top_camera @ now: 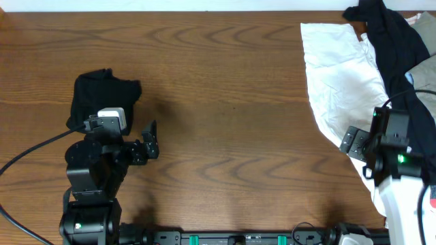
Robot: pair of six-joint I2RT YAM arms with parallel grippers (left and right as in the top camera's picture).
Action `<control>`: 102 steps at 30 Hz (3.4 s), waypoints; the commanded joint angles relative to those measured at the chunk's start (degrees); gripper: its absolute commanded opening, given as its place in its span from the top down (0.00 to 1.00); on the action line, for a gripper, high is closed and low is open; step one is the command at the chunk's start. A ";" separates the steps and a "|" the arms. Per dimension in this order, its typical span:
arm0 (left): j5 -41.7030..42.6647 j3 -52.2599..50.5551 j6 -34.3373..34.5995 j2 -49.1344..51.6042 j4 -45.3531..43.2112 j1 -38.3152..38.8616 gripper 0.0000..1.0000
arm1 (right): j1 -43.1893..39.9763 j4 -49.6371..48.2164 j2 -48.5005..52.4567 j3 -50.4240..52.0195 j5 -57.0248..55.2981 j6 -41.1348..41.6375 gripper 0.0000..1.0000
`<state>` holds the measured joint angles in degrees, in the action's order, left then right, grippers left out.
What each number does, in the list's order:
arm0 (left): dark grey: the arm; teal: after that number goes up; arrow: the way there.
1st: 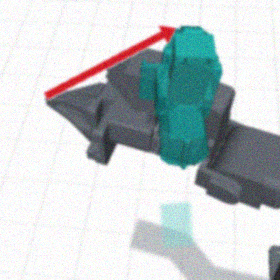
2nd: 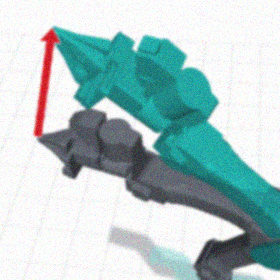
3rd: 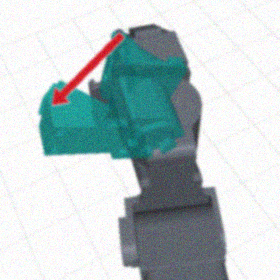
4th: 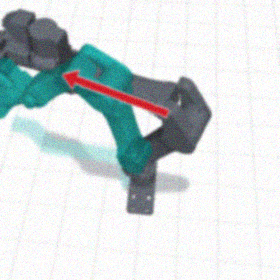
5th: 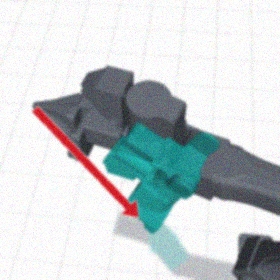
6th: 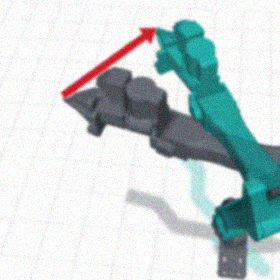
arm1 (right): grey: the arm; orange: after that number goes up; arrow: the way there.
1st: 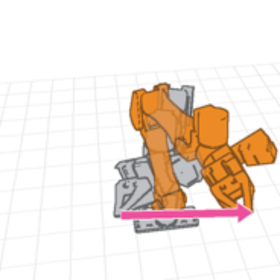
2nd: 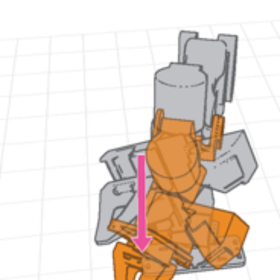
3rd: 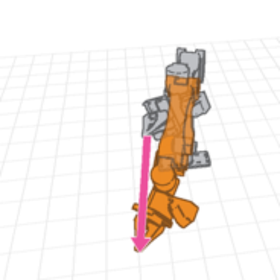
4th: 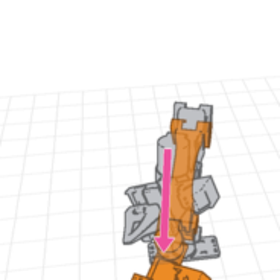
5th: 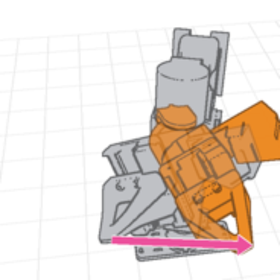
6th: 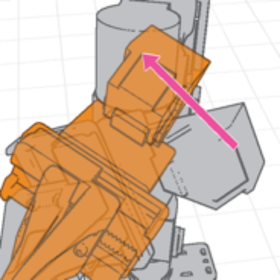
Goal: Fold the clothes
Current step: 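Reach the right gripper to the white shirt and grasp it, then drag the white shirt leftward toward table center with the right gripper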
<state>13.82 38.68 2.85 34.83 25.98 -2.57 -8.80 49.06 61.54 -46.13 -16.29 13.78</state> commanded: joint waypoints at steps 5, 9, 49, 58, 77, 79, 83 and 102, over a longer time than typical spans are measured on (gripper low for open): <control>1.16 1.31 0.48 2.47 0.07 -0.22 0.02 | -1.97 -1.68 15.72 -0.68 3.82 -0.31 0.02; 1.16 1.31 0.48 3.69 -0.22 -0.22 0.02 | -1.97 -3.54 22.91 -0.68 3.72 -0.59 0.04; 1.14 1.31 0.48 4.42 -5.92 -0.22 0.01 | 17.38 -24.46 26.86 -24.37 21.73 -5.66 0.54; 1.16 1.31 0.48 5.73 -5.66 -0.20 0.01 | 9.90 -2.64 26.88 -22.86 8.11 -6.82 0.35; 1.20 1.31 0.50 10.93 -5.73 -0.20 0.01 | 6.97 -26.08 26.97 2.62 19.58 -4.09 0.37; 1.20 1.31 0.50 10.93 -5.73 -0.20 0.01 | 6.99 -27.28 26.97 4.20 19.61 -3.04 0.37; 1.20 1.31 0.50 10.93 -5.73 -0.20 0.02 | 6.99 -28.79 26.97 7.06 19.63 -3.02 0.44; 1.16 1.31 0.46 11.30 -8.15 -0.20 0.03 | 28.61 -35.10 25.38 -6.56 42.73 -3.08 0.99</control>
<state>14.68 38.68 3.05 45.78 18.61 -2.57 11.75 14.61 88.62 -45.93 21.91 10.28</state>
